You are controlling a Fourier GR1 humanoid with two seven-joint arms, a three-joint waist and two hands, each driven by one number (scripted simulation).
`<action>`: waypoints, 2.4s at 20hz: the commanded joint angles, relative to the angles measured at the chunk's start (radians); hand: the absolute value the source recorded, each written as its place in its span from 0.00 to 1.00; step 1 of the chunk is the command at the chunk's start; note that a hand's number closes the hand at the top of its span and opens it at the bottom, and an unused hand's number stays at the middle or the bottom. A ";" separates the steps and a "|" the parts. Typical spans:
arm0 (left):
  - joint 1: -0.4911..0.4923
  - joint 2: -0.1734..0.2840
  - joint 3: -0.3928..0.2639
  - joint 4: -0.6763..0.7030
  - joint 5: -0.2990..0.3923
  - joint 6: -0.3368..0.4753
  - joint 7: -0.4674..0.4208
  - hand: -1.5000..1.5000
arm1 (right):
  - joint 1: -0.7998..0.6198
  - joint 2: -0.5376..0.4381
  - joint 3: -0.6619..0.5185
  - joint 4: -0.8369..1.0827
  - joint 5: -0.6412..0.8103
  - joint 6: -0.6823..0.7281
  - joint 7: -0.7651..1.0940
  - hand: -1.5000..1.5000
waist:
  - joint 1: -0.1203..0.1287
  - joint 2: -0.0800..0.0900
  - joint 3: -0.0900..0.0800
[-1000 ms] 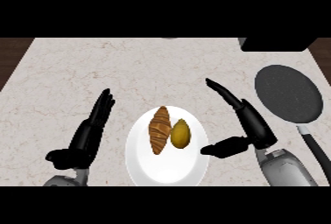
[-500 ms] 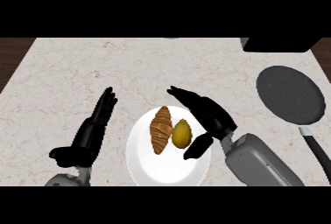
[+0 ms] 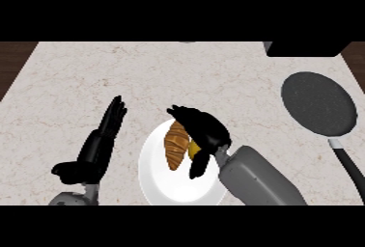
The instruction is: Pick the croissant from the plate and place it in the pan
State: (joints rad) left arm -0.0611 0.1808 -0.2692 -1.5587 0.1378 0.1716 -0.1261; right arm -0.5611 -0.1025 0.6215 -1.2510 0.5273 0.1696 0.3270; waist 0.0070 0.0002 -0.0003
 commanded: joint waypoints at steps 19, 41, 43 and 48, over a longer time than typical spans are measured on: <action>-0.017 -0.064 0.097 0.030 -0.062 -0.105 0.016 0.50 | -0.062 0.102 -0.034 0.339 0.018 -0.156 -0.129 0.00 | 0.005 0.002 0.000; 0.058 -0.097 0.081 -0.016 -0.106 -0.131 0.008 0.50 | -0.204 0.102 0.111 0.514 0.019 -0.364 -0.191 1.00 | 0.013 0.001 0.001; 0.041 -0.103 0.095 -0.013 -0.113 -0.110 0.005 0.50 | -0.200 0.102 0.034 0.526 0.061 -0.390 -0.132 1.00 | -0.001 -0.001 0.000; 0.030 -0.108 0.113 -0.005 -0.108 -0.089 0.022 0.50 | -0.215 0.016 -0.093 0.557 0.064 -0.477 0.196 1.00 | -0.039 -0.012 -0.002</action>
State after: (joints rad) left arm -0.0235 0.0732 -0.1719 -1.5684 0.0263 0.0735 -0.1096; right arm -0.7621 -0.0402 0.6015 -0.7146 0.5788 -0.2462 0.3326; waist -0.0099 -0.0093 -0.0003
